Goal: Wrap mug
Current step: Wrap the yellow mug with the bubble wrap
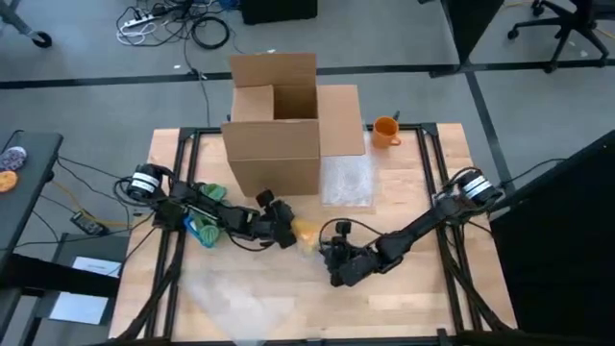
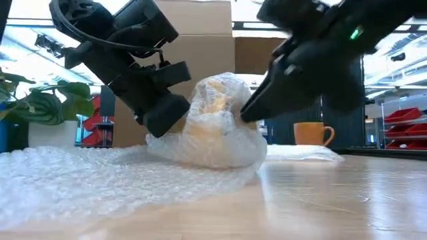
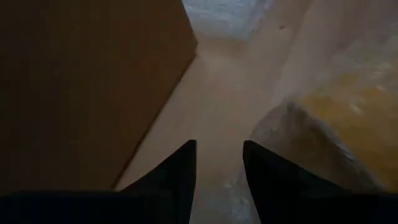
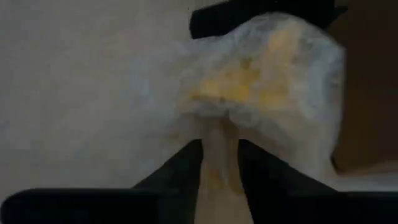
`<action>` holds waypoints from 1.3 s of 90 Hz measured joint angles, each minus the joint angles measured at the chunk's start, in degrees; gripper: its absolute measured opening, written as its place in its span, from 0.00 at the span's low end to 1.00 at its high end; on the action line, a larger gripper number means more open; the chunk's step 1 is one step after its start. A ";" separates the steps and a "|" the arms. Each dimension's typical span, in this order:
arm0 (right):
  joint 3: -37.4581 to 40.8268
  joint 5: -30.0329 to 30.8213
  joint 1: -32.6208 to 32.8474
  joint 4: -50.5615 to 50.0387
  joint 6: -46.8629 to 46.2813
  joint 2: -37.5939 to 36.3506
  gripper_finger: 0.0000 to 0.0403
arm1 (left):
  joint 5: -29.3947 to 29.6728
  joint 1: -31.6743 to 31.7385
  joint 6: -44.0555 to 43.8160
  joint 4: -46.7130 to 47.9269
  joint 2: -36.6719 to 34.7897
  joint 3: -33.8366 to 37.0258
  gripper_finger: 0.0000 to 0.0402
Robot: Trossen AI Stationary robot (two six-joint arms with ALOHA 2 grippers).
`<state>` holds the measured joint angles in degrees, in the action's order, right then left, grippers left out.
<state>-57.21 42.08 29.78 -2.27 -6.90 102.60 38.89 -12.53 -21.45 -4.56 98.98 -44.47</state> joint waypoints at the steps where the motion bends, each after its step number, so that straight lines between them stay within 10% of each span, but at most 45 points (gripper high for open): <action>1: 0.00 -0.13 0.23 -0.79 0.00 -0.48 0.25 | 0.01 0.00 -0.01 0.00 -0.01 0.00 0.29; 29: 3.00 7.47 2.55 -15.87 -5.45 -8.42 0.35 | 0.39 0.07 -0.19 -0.64 -0.09 0.02 0.29; 65: 9.81 -2.20 -7.45 17.36 5.93 -0.63 0.54 | -0.15 0.12 -0.71 -2.38 0.54 0.07 0.29; 117: 7.37 0.59 -10.93 32.73 14.70 9.84 0.29 | 1.02 0.11 -1.48 -5.53 3.21 0.20 0.29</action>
<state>-49.84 42.67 18.85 30.46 7.80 112.44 39.92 -12.43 -22.93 -10.09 102.19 -44.27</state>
